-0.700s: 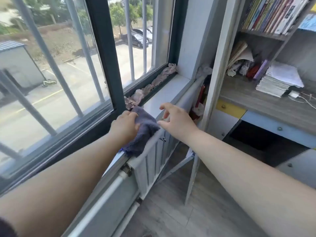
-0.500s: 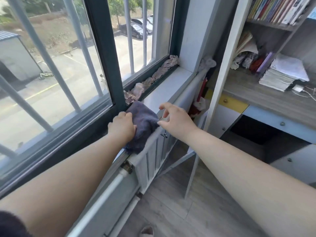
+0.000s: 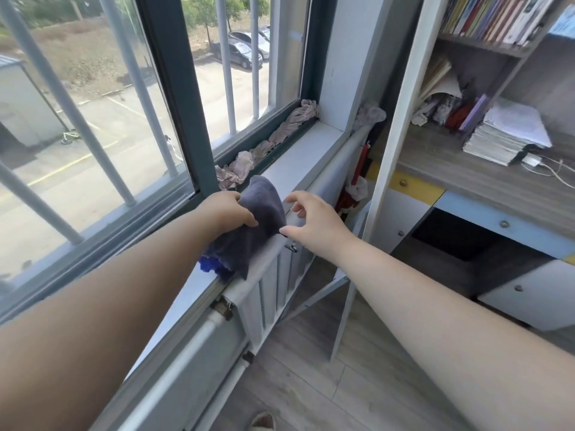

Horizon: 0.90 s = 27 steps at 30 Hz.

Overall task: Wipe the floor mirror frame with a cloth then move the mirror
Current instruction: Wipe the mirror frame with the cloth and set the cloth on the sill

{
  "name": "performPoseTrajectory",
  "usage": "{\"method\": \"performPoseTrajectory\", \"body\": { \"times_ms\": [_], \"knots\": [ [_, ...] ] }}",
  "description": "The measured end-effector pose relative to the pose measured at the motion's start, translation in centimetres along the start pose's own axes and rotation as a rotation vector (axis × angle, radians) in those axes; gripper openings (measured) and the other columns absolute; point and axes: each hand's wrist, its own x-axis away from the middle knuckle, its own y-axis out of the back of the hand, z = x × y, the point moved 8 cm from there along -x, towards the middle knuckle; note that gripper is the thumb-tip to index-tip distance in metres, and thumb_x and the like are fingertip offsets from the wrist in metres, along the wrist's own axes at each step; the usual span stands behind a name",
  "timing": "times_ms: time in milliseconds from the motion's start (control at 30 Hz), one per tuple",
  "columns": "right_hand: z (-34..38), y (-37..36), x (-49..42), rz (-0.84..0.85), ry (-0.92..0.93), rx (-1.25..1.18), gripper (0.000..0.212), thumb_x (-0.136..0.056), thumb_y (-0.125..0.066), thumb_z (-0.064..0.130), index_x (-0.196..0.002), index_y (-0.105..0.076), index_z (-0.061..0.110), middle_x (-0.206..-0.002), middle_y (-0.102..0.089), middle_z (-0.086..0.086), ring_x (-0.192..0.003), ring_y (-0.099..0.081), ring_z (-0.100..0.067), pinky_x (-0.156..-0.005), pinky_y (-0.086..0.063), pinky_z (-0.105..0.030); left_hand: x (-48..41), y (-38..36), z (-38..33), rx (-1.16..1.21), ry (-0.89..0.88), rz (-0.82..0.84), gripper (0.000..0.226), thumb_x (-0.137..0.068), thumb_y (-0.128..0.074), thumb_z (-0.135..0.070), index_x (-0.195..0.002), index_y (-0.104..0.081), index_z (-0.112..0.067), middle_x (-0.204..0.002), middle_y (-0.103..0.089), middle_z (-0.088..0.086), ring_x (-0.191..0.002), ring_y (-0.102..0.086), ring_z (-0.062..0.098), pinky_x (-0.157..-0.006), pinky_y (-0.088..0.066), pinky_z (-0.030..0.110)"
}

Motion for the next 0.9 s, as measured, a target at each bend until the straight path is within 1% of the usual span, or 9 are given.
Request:
{"method": "performPoseTrajectory", "body": {
  "times_ms": [100, 200, 333, 467, 567, 633, 700, 800, 900],
  "knots": [
    [0.8, 0.9, 1.2, 0.017, 0.044, -0.082, 0.067, -0.082, -0.075, 0.032, -0.14, -0.042, 0.021, -0.14, -0.047, -0.001, -0.127, -0.046, -0.015, -0.099, -0.037, -0.024, 1.4, -0.4, -2.2, 0.122, -0.033, 0.147, 0.05, -0.073, -0.08, -0.038, -0.116, -0.066, -0.018, -0.111, -0.069, 0.007, -0.101, -0.065, 0.029, -0.096, -0.053, 0.04],
    [1.6, 2.3, 3.0, 0.034, 0.052, -0.148, 0.079, -0.079, -0.077, 0.039, -0.145, -0.036, 0.026, -0.146, -0.043, 0.004, -0.13, -0.042, -0.013, -0.104, -0.036, -0.026, 2.7, -0.6, -4.6, 0.208, -0.062, 0.193, 0.055, -0.064, -0.083, -0.046, -0.107, -0.069, -0.015, -0.104, -0.072, 0.009, -0.097, -0.069, 0.029, -0.095, -0.055, 0.046],
    [2.3, 3.9, 5.5, 0.104, 0.043, -0.233, 0.08, -0.077, -0.08, 0.037, -0.143, -0.035, 0.032, -0.124, -0.046, 0.014, -0.113, -0.045, -0.005, -0.083, -0.042, -0.013, 5.0, -0.9, -8.1, 0.359, -0.071, 0.257, 0.047, -0.075, -0.084, -0.032, -0.11, -0.067, -0.005, -0.102, -0.07, 0.014, -0.096, -0.07, 0.03, -0.091, -0.058, 0.046],
    [1.0, 5.9, 6.8, 0.013, -0.029, -0.253, 0.081, -0.063, -0.086, 0.044, -0.131, -0.043, 0.038, -0.123, -0.059, 0.011, -0.115, -0.057, -0.014, -0.096, -0.052, -0.032, 8.0, -1.2, -12.0, 0.476, -0.134, 0.41, 0.041, -0.08, -0.078, -0.01, -0.116, -0.062, 0.002, -0.105, -0.07, 0.015, -0.092, -0.07, 0.027, -0.083, -0.061, 0.038],
    [-0.1, 7.6, 7.5, -0.006, -0.08, -0.333, 0.067, -0.065, -0.089, 0.028, -0.124, -0.054, 0.028, -0.114, -0.066, 0.007, -0.105, -0.063, -0.012, -0.09, -0.052, -0.028, 9.3, -1.3, -14.7, 0.447, -0.241, 0.491, 0.051, -0.061, -0.089, -0.016, -0.103, -0.062, -0.004, -0.099, -0.068, 0.015, -0.088, -0.067, 0.024, -0.071, -0.059, 0.03],
    [-0.7, 9.1, 8.2, -0.012, -0.084, -0.419, 0.044, -0.068, -0.085, 0.011, -0.106, -0.066, 0.022, -0.101, -0.072, 0.0, -0.096, -0.067, -0.015, -0.088, -0.054, -0.032, 9.8, -0.8, -16.5, 0.362, -0.305, 0.447, 0.056, -0.049, -0.093, -0.028, -0.092, -0.061, -0.013, -0.099, -0.066, 0.012, -0.091, -0.064, 0.023, -0.071, -0.054, 0.029],
    [-1.0, 11.2, 8.7, -0.041, -0.09, -0.468, 0.031, -0.069, -0.081, 0.001, -0.091, -0.069, 0.02, -0.091, -0.073, -0.005, -0.088, -0.069, -0.019, -0.089, -0.055, -0.039, 10.4, 0.4, -18.4, 0.305, -0.364, 0.336, 0.044, -0.06, -0.092, -0.037, -0.085, -0.062, -0.017, -0.093, -0.066, 0.007, -0.085, -0.063, 0.019, -0.07, -0.054, 0.029],
    [-1.6, 15.3, 9.5, -0.161, -0.122, -0.535, 0.025, -0.072, -0.076, -0.005, -0.089, -0.068, 0.011, -0.083, -0.073, -0.003, -0.074, -0.07, -0.011, -0.076, -0.057, -0.027, 10.8, 3.8, -21.0, 0.295, -0.453, 0.084, 0.041, -0.076, -0.075, -0.05, -0.079, -0.059, -0.013, -0.083, -0.065, 0.008, -0.075, -0.061, 0.016, -0.069, -0.053, 0.03],
    [-1.7, 19.9, 10.1, -0.375, -0.122, -0.68, 0.024, -0.072, -0.076, -0.005, -0.087, -0.067, 0.011, -0.083, -0.072, -0.003, -0.079, -0.069, -0.018, -0.081, -0.053, -0.033, 11.8, 7.4, -23.1, 0.504, -0.547, -0.14, 0.042, -0.085, -0.06, -0.059, -0.082, -0.052, -0.017, -0.088, -0.059, 0.01, -0.087, -0.061, 0.024, -0.08, -0.051, 0.037]
  ]
}}
